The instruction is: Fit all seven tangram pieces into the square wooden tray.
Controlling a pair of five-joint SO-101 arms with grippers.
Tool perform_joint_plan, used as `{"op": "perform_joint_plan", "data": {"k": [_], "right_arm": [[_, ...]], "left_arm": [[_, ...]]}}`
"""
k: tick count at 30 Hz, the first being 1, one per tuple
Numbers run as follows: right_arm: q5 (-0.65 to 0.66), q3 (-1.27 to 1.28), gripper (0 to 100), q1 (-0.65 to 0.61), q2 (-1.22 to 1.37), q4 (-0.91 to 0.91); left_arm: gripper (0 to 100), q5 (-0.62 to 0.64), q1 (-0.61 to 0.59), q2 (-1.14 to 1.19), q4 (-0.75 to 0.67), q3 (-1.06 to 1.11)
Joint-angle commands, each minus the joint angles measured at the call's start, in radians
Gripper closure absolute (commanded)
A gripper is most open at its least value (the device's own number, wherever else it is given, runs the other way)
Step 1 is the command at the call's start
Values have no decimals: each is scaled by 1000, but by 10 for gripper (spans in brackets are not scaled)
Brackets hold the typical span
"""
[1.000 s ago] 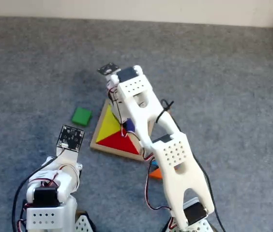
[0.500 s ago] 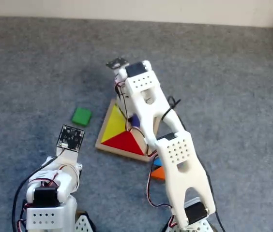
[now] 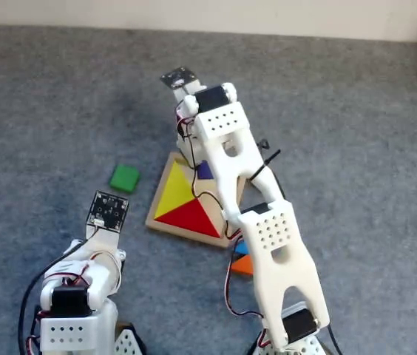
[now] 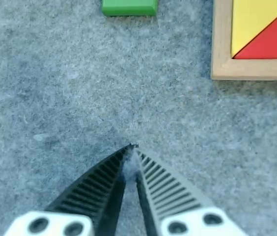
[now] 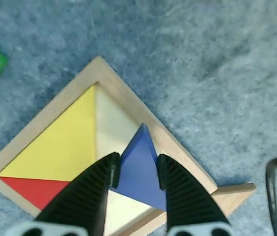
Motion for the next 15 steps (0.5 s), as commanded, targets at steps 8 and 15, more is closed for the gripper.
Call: {"op": "perform_joint_plan", "data": {"k": [8,15], "right_arm": [[-32,252,964,-16,-418,21],[-172,476,963,-56,-519,18]], "left_arm": [[995,3,-12,-7,3,18],[995,3,-12,-7,3,18]]}}
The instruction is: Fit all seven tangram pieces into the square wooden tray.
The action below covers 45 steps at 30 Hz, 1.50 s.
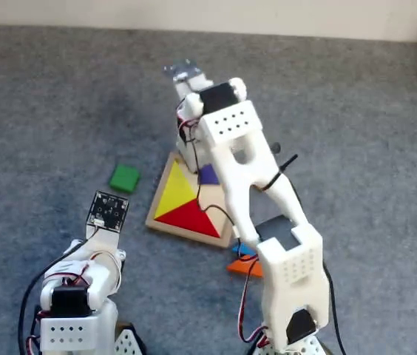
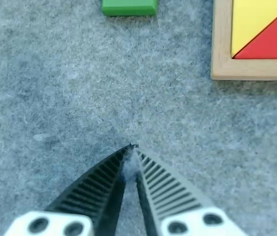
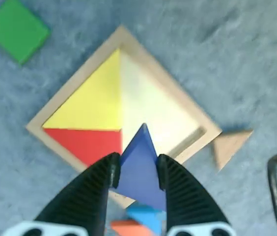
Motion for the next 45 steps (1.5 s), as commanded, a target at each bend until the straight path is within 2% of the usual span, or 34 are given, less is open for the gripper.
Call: {"op": "perform_joint_plan", "data": {"k": [1,10,21,23,28,30,34,41,45], "right_arm": [[-110,27,962,-15,-85,15],[-454,35,961,-13,-84,-76],[-511,35,961,-13,-84,-48],[-624,35,961,-13,-84,-47],[-1085,35,961,-13,-84,-54],[-1218,35,961,-18,-84,-54],[-1352,35,961,-19,-84,-53],[-1448,35,961,-15,-84,-56],[-1588,35,961,-13,-84,-67]], "left_arm": [[995,3,-12,-7,3,18],[995,3,-12,-7,3,18],[995,3,-12,-7,3,18],[995,3,-12,-7,3,18],[995,3,-12,-7,3,18],[995,3,-12,-7,3,18],[995,3,-12,-7,3,18],[995,3,-12,-7,3,18],[995,3,-12,-7,3,18]]}}
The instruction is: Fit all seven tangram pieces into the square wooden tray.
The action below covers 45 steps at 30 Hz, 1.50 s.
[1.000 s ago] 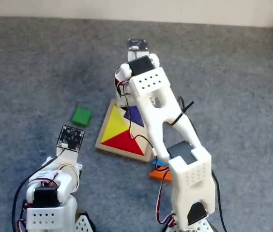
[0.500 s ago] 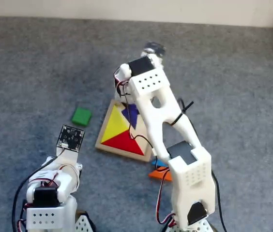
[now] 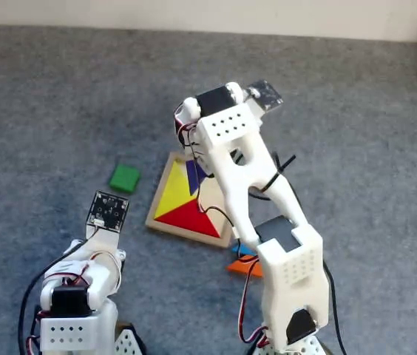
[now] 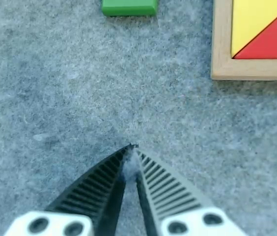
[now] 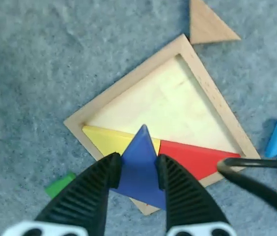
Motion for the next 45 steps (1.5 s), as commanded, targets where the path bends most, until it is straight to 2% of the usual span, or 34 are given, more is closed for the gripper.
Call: {"op": "perform_joint_plan", "data": {"k": [1,3,12,14,17,21,31,33,39,45], "right_arm": [[-184,-4,961,-8,-77,-12],[-222,-8,961,2,-77,-12],[-218,-13,952,50,-77,-13],[-218,-13,904,47,-77,-13],[-206,-13,776,39,-77,-13],[-118,-8,649,16,-79,-5],[-95,-7,635,50,-84,-1],[-3,-7,635,67,-84,16],[397,-5,635,127,-85,74],[675,2,637,128,-62,47]], "left_arm": [[995,3,-12,-7,3,18],[995,3,-12,-7,3,18],[995,3,-12,-7,3,18],[995,3,-12,-7,3,18],[995,3,-12,-7,3,18],[995,3,-12,-7,3,18],[995,3,-12,-7,3,18],[995,3,-12,-7,3,18],[995,3,-12,-7,3,18],[995,3,-12,-7,3,18]]}}
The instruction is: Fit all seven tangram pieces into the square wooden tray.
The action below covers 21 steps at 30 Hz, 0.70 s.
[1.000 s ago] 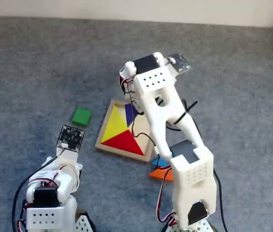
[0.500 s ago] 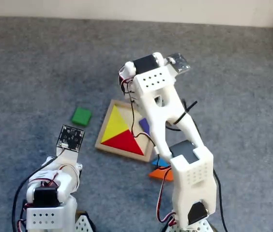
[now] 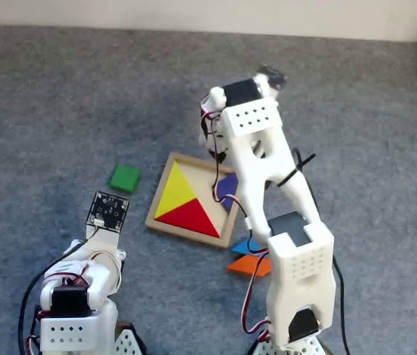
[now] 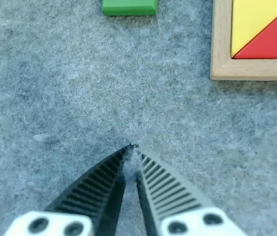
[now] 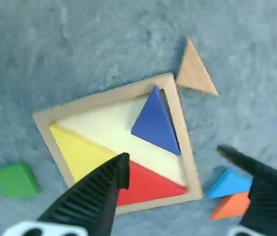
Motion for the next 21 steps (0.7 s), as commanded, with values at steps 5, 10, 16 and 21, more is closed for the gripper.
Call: {"op": "perform_joint_plan", "data": {"k": [5,10,16,21], "right_arm": [[299,12,637,-10,54,-48],[384,7,637,-15,209,-77],[448,-73,637,-16,297,-87],[448,-94,637,-47,346,-87]], "left_arm": [[995,3,-12,-7,3,18],[995,3,-12,-7,3,18],[995,3,-12,-7,3,18],[995,3,-12,-7,3,18]]}}
